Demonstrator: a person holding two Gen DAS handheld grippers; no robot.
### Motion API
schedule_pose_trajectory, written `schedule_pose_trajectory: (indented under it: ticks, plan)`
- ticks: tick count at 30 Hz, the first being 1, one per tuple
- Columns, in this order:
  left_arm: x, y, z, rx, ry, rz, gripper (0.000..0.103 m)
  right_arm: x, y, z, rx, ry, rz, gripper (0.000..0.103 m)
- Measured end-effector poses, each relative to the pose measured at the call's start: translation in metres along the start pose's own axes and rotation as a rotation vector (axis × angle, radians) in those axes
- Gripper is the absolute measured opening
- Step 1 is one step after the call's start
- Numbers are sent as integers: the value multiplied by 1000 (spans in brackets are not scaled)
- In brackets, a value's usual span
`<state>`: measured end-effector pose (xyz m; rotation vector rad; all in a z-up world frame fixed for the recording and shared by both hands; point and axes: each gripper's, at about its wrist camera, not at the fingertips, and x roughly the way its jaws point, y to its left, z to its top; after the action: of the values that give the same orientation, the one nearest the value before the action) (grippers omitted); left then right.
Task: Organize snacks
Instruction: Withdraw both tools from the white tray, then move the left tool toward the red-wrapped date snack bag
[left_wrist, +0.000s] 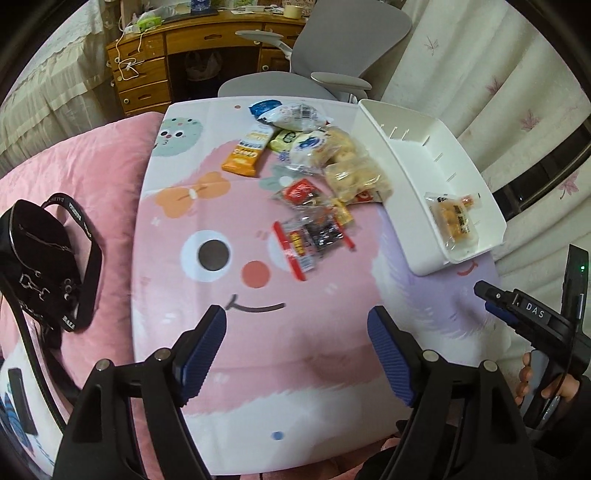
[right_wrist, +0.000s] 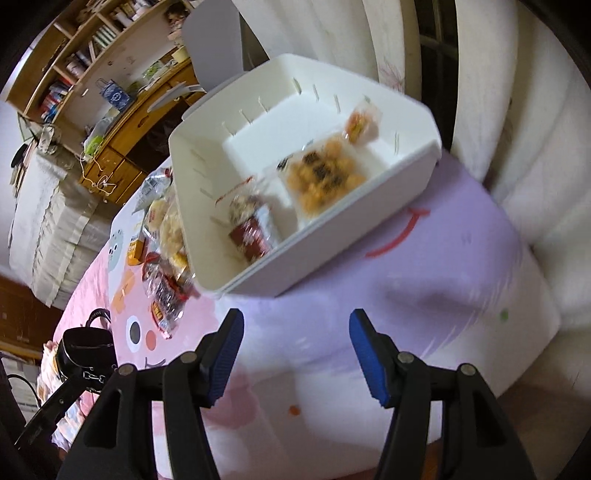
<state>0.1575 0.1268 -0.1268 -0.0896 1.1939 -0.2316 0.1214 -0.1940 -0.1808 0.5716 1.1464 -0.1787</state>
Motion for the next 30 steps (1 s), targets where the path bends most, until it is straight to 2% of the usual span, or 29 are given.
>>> schedule_pose_trajectory:
  ticks: [7,13,17,21,25,30]
  plan:
    - [-2,34,7,40,31,-12,78,16,35,-36,34,27,-5,59]
    - [3,56,28,17,68,-17,78,32,67,-49,11,72,-1,59]
    - [7,69,47,-29,100,-21,78,43,90,-53,-44,106,0,59]
    - [12,72,64,-26,102,22,79,54,110,-55,-107,137,2,59]
    - [22,76,82,-63,143,44,79,64,124,-51,-152,142,41,59]
    - [40,73,100,-55,188,70,79,83,143,-42,-227,127,58,59]
